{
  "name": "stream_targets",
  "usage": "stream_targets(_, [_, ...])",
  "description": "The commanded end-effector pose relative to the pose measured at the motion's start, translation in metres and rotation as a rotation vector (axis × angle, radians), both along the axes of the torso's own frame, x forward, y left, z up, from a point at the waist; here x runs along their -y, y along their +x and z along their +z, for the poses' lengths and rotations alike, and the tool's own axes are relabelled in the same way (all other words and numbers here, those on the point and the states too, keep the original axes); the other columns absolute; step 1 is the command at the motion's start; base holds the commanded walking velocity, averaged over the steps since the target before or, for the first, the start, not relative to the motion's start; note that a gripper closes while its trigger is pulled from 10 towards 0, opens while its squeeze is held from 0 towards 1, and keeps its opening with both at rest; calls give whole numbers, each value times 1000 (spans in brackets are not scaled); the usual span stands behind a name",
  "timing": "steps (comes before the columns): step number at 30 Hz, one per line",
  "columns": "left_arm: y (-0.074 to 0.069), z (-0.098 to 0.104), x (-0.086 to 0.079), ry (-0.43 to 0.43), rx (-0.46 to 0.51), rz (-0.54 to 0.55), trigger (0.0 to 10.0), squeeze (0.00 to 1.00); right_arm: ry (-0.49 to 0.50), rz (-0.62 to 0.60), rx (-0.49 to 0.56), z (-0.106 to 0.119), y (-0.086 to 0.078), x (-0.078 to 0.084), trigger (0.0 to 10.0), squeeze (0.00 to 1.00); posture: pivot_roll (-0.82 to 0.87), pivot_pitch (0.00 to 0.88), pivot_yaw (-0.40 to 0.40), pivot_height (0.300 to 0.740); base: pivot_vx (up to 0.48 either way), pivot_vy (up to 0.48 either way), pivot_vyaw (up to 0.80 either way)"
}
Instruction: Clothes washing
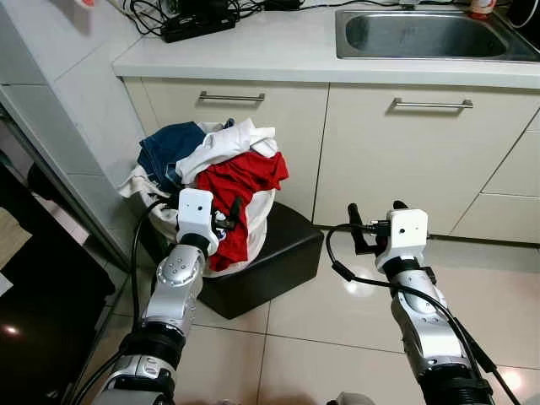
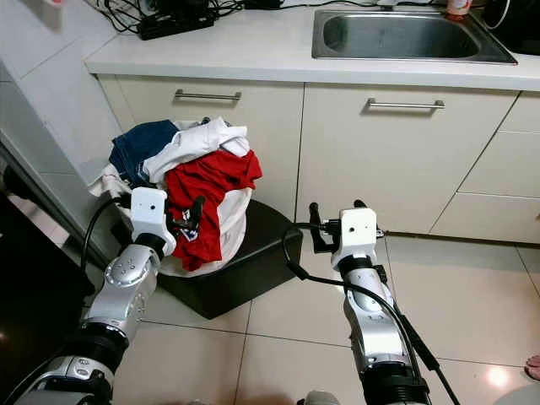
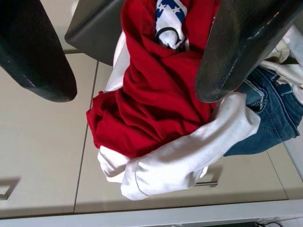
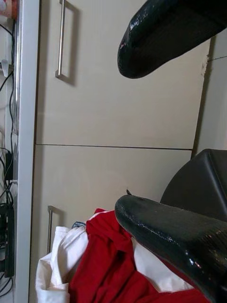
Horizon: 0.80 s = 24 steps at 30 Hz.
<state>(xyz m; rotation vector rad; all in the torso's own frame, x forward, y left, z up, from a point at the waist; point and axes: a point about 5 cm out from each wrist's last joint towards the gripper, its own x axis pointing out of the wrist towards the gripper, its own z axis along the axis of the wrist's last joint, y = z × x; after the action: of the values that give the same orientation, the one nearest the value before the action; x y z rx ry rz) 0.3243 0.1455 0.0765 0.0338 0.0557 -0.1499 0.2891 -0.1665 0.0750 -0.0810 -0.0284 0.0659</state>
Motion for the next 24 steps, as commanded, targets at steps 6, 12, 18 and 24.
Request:
stream_targets(6, [-13,-1,-23,61,34,28,10000,0,59,18,18,-1,1,-2,10000,0,-147,0,24,740,0,0,0])
stream_targets(12, [-13,0,-15,46,34,11,10000,0,73,33,6,0,1,-3,10000,0,-152,0,21,740,0,0,0])
stream_targets(18, [-14,-2,-11,-5,8,6,10000,0,69,40,17,2,2,-3,10000,0,-153,0,20,740,0,0,0])
stream_targets(24, [4,17,9,13,55,-13,10000,0,67,44,33,6,6,-5,10000,0,-156,0,26,740,0,0,0])
